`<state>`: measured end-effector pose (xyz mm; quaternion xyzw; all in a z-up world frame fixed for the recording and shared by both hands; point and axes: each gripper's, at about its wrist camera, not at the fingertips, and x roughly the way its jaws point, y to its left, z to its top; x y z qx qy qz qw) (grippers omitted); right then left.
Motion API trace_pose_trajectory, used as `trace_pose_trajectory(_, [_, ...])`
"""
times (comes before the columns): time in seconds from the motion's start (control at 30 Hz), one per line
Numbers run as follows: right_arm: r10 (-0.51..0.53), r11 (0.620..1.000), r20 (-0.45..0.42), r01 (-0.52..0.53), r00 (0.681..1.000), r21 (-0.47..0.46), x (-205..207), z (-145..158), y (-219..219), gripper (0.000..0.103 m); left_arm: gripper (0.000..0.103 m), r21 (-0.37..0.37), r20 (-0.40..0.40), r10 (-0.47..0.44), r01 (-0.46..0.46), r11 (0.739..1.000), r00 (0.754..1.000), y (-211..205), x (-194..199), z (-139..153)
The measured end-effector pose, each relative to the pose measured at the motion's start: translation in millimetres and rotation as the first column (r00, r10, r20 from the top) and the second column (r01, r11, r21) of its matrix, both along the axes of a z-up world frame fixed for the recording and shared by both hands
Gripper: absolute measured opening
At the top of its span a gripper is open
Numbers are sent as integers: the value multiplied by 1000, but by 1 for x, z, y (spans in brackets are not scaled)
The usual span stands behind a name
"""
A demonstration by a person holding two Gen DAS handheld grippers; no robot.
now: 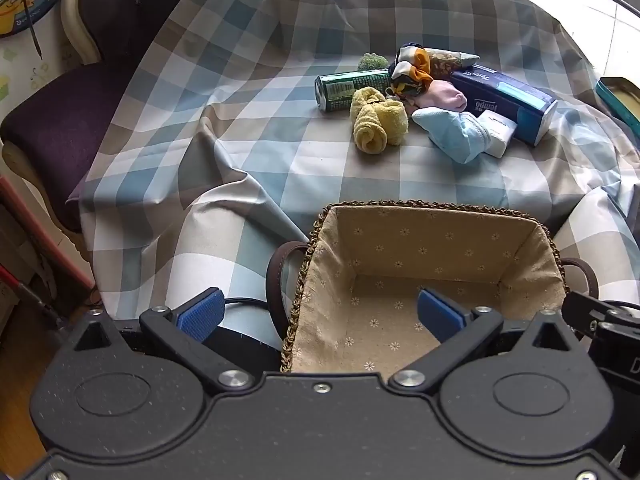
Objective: Organize soft objects
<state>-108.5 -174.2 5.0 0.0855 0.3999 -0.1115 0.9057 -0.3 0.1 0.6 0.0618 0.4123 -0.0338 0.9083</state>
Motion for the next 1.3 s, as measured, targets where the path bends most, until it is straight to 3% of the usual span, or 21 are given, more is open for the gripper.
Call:
trace_pose_trajectory(0.23, [4, 999, -7, -3, 1000, 38, 2, -1, 0, 102, 100, 4, -5, 4, -4, 1000, 1000, -4, -1, -2])
trace_pose_trajectory(1.3, [11, 999, -16, -10, 1000, 45, 2, -3, 2, 102, 100, -4, -21, 12, -12, 1000, 1000, 2, -3, -10])
